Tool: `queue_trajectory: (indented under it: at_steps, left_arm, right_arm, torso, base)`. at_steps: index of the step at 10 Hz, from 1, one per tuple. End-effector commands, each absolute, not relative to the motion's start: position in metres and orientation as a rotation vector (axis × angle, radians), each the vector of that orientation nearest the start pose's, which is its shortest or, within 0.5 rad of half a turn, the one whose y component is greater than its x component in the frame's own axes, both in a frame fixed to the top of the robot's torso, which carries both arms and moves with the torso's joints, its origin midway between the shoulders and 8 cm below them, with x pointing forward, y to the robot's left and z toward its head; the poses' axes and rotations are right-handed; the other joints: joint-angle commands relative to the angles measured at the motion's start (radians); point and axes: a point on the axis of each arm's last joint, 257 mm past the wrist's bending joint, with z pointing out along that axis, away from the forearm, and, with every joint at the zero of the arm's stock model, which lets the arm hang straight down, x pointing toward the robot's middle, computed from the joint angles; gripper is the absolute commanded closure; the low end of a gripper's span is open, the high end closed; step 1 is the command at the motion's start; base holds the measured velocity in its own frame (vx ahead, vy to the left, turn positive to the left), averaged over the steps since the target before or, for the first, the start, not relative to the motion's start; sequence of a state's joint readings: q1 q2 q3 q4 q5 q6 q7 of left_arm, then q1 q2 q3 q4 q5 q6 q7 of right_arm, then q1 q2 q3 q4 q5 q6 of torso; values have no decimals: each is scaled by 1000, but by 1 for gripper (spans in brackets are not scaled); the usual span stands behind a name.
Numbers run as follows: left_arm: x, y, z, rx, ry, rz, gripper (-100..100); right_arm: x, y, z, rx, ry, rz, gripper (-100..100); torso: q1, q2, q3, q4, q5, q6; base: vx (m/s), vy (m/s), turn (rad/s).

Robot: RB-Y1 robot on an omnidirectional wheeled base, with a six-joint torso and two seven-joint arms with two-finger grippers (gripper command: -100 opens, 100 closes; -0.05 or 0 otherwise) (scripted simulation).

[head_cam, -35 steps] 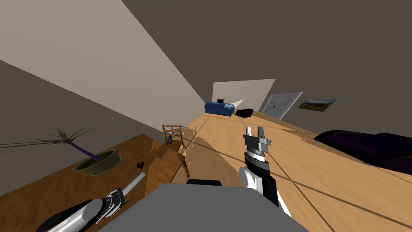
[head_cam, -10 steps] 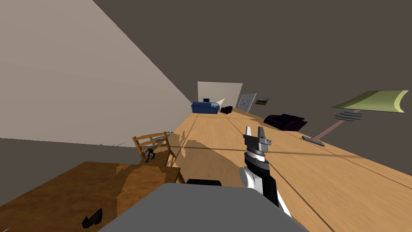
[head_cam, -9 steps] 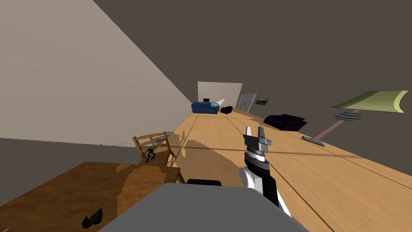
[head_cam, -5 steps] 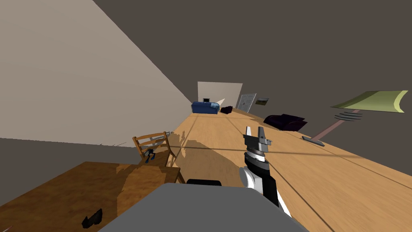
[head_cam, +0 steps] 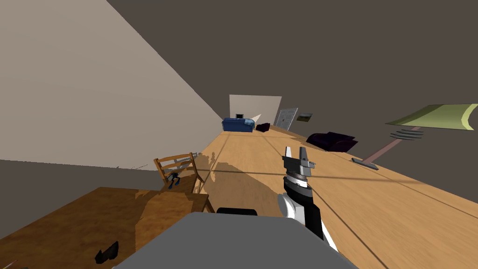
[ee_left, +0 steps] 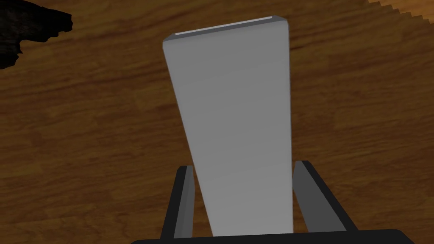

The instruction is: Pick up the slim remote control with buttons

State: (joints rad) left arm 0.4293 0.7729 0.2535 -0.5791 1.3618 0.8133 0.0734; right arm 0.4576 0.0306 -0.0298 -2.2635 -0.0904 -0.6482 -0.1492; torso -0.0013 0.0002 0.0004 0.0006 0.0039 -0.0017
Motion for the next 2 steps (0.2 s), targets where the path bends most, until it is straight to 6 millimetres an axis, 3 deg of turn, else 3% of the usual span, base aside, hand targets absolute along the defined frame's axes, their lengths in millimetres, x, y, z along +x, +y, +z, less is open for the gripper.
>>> queue_trajectory:
  at_steps: [1,2]
  left_arm:
    - [-52,618,-531,-3084,253,-34,100]
    - [-52,618,-531,-3086,251,-33,0]
  right_arm:
    - [318,-296,56,633,367,1513,0]
    - [318,-296,56,633,367,1513,0]
  torso:
    - [0,0,0,0,0,0]
    - [1,0,0,0,0,0]
  base:
    - [-1,-13,1]
    - [0,0,0]
